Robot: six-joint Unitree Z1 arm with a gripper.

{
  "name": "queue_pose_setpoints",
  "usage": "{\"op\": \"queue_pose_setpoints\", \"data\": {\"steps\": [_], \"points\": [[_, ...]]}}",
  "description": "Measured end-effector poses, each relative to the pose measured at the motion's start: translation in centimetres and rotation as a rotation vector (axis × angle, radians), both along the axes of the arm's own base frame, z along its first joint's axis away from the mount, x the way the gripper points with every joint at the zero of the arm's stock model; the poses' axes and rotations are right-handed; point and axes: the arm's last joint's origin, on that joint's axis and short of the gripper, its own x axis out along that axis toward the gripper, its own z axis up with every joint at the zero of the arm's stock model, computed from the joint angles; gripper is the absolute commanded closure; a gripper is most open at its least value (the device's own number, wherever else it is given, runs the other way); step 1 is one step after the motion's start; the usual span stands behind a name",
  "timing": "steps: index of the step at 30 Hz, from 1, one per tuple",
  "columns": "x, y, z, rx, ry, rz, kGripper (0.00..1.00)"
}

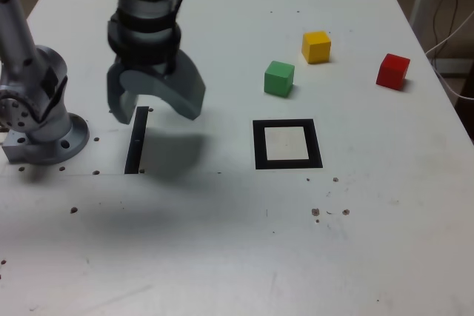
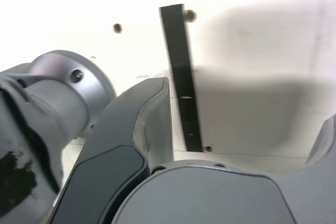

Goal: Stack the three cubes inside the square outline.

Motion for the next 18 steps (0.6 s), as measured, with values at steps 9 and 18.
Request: {"op": "queue_pose_setpoints", "data": {"steps": [9,18], "points": [[3.1,0.7,1.0,-0.002,-0.021,-0.012,0.0],[6.3,1.6,2.0,-0.004,-0.039,-0.026,0.0]]}}
